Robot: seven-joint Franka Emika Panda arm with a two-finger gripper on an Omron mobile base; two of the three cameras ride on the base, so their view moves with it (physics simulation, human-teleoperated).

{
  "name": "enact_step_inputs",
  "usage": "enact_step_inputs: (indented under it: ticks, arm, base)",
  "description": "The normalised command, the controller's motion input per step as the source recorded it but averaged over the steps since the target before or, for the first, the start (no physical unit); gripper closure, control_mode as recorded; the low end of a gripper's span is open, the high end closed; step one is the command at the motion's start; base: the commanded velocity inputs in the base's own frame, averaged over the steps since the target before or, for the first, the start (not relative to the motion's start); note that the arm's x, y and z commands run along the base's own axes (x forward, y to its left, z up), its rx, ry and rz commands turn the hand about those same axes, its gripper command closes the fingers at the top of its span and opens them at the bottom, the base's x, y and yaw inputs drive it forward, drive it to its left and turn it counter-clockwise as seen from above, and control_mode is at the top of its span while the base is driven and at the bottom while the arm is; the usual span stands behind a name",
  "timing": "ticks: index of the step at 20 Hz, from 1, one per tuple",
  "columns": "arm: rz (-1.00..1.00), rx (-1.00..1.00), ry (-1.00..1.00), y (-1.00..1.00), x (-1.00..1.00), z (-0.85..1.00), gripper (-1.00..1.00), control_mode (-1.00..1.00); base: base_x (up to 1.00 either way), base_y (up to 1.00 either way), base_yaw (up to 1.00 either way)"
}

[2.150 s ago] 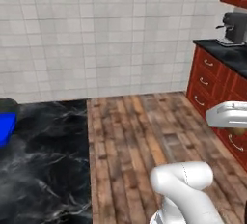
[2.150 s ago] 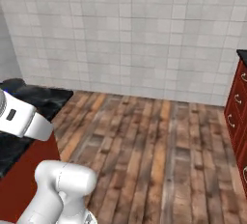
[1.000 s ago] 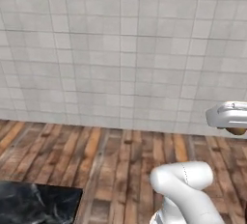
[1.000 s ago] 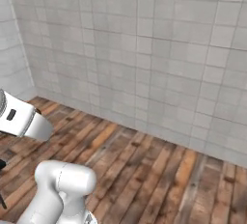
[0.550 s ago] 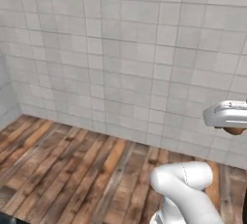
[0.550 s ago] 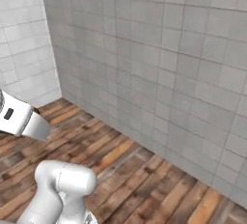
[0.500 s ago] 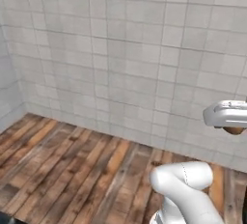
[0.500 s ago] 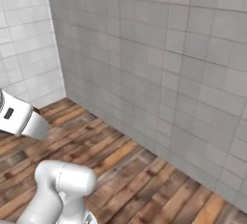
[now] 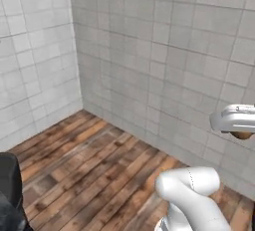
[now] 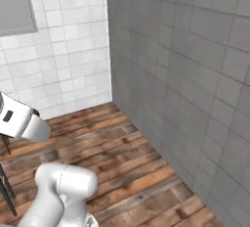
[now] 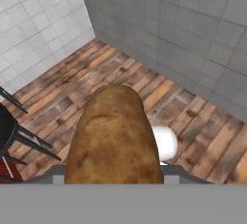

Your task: Gather the potato and mushroom from the fridge and place them on a tray on the dining counter. Then gather the fish and chicken drumstick from the fridge and place them on the other tray.

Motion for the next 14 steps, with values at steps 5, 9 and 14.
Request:
enact_step_inputs:
  ticks: [5,9,14]
  arm:
    - [0.00,0.00,0.00,0.00,0.00,0.00,1.00,1.00]
    - [0.00,0.00,0.00,0.00,0.00,0.00,1.00,1.00]
    - [0.00,0.00,0.00,0.00,0.00,0.00,1.00,1.00]
  base:
    - [0.86,-0.07,0.50]
    - [0.87,-0.15,0.48]
    - [0.93,-0.14,0.48]
